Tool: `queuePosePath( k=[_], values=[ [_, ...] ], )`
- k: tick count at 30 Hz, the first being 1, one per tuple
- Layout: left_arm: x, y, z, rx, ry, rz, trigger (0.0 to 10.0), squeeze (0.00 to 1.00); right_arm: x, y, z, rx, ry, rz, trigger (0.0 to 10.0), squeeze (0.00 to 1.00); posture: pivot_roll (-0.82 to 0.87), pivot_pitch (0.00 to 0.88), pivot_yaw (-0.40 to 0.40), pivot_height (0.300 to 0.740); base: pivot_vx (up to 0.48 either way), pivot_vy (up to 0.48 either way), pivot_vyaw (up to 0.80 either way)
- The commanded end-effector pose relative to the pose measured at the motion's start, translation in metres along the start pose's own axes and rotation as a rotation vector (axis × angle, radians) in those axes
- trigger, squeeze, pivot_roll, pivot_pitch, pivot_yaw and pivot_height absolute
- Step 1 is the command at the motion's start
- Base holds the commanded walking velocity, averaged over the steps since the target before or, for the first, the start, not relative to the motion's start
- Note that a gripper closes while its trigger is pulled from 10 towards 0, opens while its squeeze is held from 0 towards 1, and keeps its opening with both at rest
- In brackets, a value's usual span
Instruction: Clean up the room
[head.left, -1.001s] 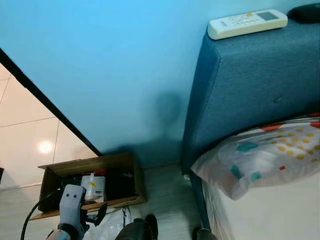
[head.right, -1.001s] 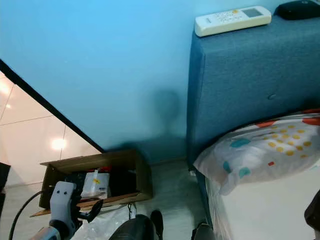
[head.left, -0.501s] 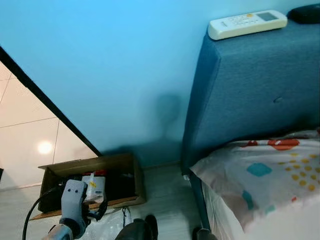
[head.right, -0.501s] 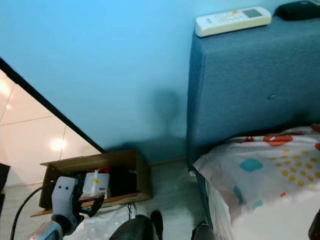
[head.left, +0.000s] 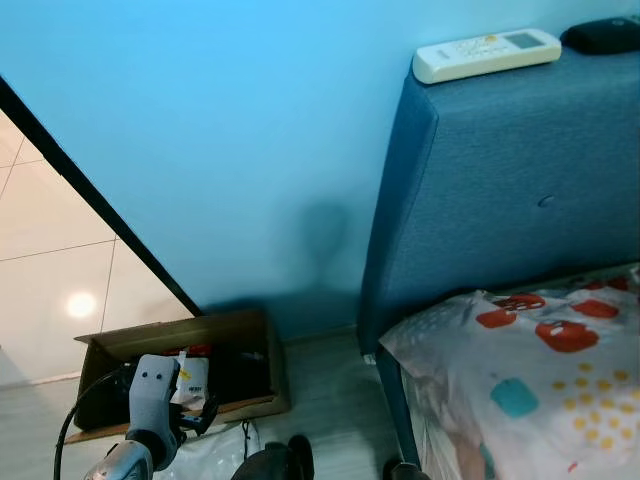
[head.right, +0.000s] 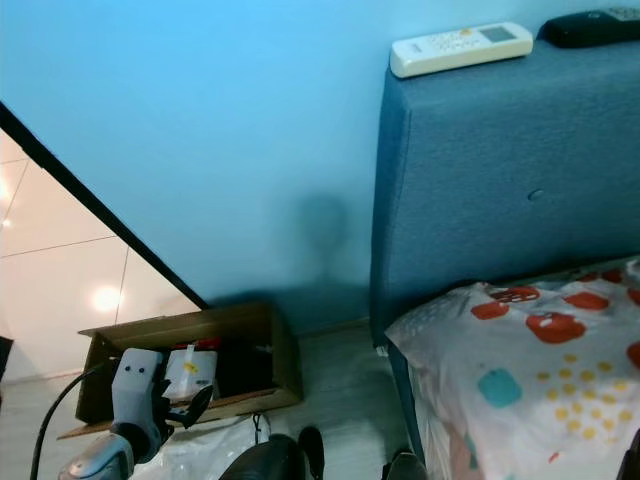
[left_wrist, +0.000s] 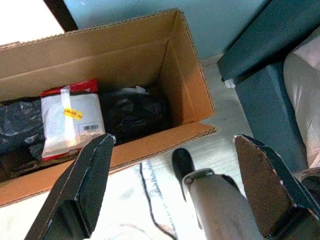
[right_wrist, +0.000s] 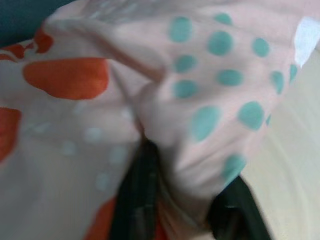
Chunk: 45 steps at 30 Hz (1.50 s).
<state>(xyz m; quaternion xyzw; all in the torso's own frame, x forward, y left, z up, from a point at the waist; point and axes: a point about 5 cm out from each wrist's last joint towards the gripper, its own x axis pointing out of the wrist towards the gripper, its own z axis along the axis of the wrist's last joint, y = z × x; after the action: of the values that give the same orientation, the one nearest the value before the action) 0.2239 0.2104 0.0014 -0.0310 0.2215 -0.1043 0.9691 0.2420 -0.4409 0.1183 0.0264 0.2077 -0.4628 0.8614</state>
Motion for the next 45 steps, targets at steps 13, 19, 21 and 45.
queuePosePath(
  k=[13,19,21,45],
  values=[
    [0.019,0.0,-0.003,-0.046,0.015,0.027,10.0,0.0,-0.003,0.006,-0.024,0.001,0.115,-0.067,10.0,1.0,0.1,0.132,0.043,0.74,0.0,0.0,0.0],
    [0.034,-0.004,0.007,-0.07,-0.016,0.024,10.0,0.0,-0.005,0.03,0.0,0.053,0.025,-0.036,10.0,1.0,0.07,0.079,0.036,0.74,0.0,0.0,0.0],
    [0.04,-0.007,0.01,-0.081,-0.019,0.02,10.0,0.0,-0.01,0.056,0.006,0.091,-0.022,0.055,10.0,0.62,0.05,0.055,0.035,0.74,0.0,0.0,0.0],
    [0.024,0.02,-0.038,-0.165,0.243,0.282,10.0,0.0,-0.159,0.237,-0.152,-0.224,0.11,1.163,10.0,0.0,0.01,0.0,0.006,0.74,-0.068,0.0,0.0]
  ],
)
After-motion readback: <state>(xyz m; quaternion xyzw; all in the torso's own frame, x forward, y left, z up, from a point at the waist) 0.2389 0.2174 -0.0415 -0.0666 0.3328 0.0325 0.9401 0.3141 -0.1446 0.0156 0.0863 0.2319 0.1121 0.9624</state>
